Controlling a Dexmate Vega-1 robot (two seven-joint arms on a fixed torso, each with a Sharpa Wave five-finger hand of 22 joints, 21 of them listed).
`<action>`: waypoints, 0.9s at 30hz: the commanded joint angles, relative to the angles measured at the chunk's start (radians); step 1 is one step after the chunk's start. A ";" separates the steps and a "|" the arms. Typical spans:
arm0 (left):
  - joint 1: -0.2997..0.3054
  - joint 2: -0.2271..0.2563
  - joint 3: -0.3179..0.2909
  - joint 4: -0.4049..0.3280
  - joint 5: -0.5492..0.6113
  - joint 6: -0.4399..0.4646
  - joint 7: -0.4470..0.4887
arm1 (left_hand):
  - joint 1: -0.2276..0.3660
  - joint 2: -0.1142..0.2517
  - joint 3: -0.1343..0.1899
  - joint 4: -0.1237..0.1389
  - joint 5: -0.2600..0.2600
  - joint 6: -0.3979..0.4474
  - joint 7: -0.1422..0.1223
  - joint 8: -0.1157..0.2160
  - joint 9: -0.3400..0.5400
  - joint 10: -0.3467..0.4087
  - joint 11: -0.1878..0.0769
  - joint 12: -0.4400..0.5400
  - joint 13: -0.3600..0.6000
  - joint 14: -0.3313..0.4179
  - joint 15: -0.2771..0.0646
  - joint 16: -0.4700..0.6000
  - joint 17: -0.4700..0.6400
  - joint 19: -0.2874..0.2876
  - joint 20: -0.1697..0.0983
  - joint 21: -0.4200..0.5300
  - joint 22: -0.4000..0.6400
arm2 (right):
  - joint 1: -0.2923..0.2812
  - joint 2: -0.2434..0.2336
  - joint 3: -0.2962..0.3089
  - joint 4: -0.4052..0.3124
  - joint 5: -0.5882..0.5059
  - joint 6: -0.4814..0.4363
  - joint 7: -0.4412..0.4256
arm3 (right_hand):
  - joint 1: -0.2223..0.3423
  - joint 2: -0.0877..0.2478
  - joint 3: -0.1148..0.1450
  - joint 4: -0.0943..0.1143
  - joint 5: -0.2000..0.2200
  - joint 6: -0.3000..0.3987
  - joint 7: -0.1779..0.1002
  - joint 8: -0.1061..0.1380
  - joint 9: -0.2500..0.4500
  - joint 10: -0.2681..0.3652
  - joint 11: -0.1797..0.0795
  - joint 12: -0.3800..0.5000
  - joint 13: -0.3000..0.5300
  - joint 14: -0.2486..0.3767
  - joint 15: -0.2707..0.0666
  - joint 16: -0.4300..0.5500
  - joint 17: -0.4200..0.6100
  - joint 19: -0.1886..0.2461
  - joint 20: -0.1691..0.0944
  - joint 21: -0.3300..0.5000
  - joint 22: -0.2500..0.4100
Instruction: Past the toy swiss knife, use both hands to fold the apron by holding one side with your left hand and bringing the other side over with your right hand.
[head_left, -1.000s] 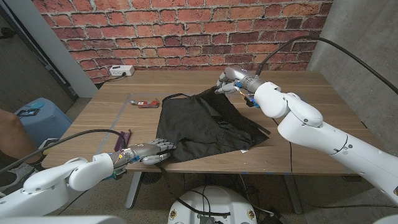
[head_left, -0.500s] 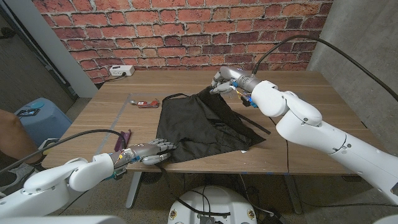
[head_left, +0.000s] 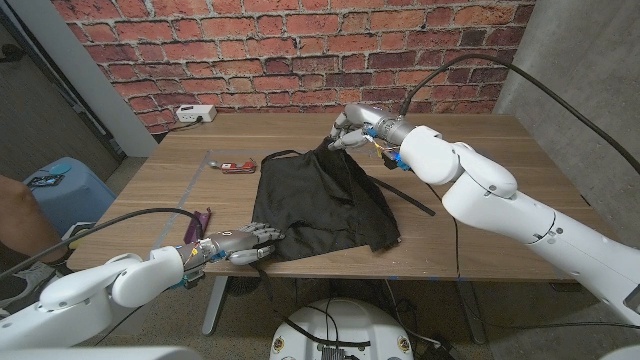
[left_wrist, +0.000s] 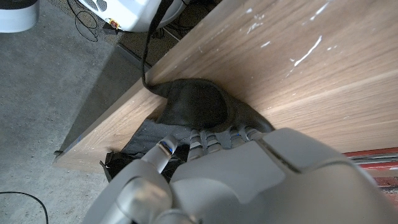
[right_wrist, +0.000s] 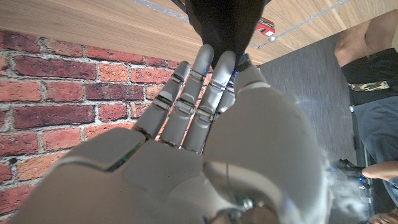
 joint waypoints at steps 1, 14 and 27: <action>-0.016 0.009 0.014 0.010 -0.009 -0.004 0.009 | -0.044 -0.053 0.004 0.000 0.005 -0.001 -0.006 0.002 0.002 -0.006 -0.001 0.007 0.004 -0.024 0.006 0.000 0.001 -0.177 -0.006 -0.003 0.000 | 0.033 0.025 -0.014 0.018 0.037 0.045 0.030 | 0.014 -0.002 -0.004 0.001 0.000 0.007 0.002 0.004 0.005 0.005 0.006 -0.005 0.004 0.013 -0.098 -0.003 0.003 0.009 -0.022 0.006 0.003; -0.024 0.021 0.031 0.007 -0.014 0.003 0.019 | -0.044 -0.053 0.006 -0.001 0.004 0.000 -0.005 0.003 0.002 -0.005 -0.002 0.007 0.004 -0.024 0.005 -0.001 0.001 -0.176 -0.006 -0.004 0.000 | 0.054 0.033 -0.021 0.024 0.078 0.090 0.062 | 0.020 0.000 -0.012 0.002 0.000 0.008 0.005 0.003 0.006 0.007 0.009 -0.008 0.003 0.018 -0.098 -0.012 0.007 0.010 -0.021 0.008 0.003; -0.020 0.030 0.039 0.001 -0.023 0.015 0.029 | -0.044 -0.053 0.007 -0.001 0.004 -0.001 -0.007 0.002 0.002 -0.005 -0.003 0.007 0.004 -0.024 0.005 0.000 0.001 -0.176 -0.005 -0.004 0.000 | 0.069 0.039 -0.021 0.046 0.142 0.126 0.097 | 0.026 0.001 -0.020 0.003 -0.001 0.008 0.005 -0.001 0.005 0.007 0.011 -0.010 0.005 0.025 -0.098 -0.021 0.010 0.011 -0.019 0.010 0.003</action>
